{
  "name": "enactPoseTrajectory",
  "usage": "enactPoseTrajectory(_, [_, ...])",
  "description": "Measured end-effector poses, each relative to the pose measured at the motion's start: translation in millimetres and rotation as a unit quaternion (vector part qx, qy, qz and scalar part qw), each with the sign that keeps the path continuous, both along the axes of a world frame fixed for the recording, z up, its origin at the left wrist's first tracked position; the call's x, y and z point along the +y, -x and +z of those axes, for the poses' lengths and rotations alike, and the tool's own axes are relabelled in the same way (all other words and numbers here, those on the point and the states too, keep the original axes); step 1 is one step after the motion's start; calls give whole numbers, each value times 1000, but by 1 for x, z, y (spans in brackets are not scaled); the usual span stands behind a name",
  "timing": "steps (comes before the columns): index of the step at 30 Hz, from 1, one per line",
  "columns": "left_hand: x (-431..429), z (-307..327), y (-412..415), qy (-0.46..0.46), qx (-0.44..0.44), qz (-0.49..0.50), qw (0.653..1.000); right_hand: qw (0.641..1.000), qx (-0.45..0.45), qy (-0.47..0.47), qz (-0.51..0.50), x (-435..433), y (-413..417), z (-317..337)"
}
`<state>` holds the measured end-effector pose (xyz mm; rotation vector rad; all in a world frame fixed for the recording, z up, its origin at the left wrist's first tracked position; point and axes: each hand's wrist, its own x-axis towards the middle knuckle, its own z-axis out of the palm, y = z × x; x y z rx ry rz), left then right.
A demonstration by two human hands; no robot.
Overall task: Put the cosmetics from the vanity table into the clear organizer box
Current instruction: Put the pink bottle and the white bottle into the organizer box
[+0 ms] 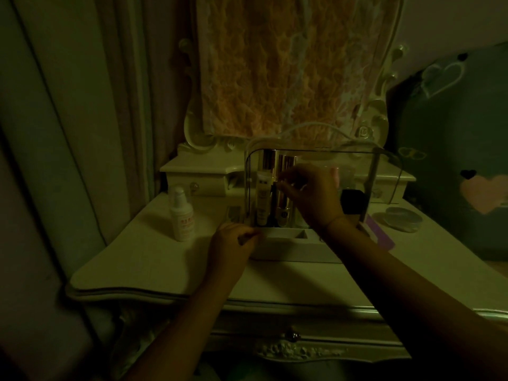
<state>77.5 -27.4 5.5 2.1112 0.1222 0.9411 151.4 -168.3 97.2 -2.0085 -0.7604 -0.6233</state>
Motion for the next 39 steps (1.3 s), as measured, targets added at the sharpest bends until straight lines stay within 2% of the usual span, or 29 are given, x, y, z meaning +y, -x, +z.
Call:
enactPoseTrajectory(9, [1, -1, 0, -14, -3, -17, 1000, 995, 85, 54, -20, -51, 19, -69])
enactPoseTrajectory(13, [0, -1, 0, -15, 4, -12, 1000, 990, 81, 112, -37, -62, 16, -80])
enactPoseTrajectory(17, [-3, 1, 4, -4, -5, -14, 1000, 988, 68, 129, -46, -66, 17, -86])
enactPoseTrajectory(19, [-3, 2, 8, -10, -47, 23, 999, 988, 65, 132, -44, -67, 16, -87])
enactPoseTrajectory(21, [1, 3, 13, -6, -114, 107, 988, 988, 59, 134, -50, -67, 15, -87])
enactPoseTrajectory(24, [19, 2, 22, 75, -159, 212, 962, 987, 45, 139, -63, -67, 17, -89])
enactPoseTrajectory(28, [60, 1, 21, 184, -106, 260, 942, 988, 44, 131, -62, -67, 19, -88])
enactPoseTrajectory(32, [92, 3, 9, 269, 3, 172, 947, 988, 51, 129, -66, -67, 22, -86])
enactPoseTrajectory(35, [104, 3, 3, 275, 23, 115, 954, 988, 56, 124, -69, -66, 24, -86])
enactPoseTrajectory(39, [112, 0, -1, 246, 46, 101, 963, 989, 43, 122, -73, -66, 23, -87])
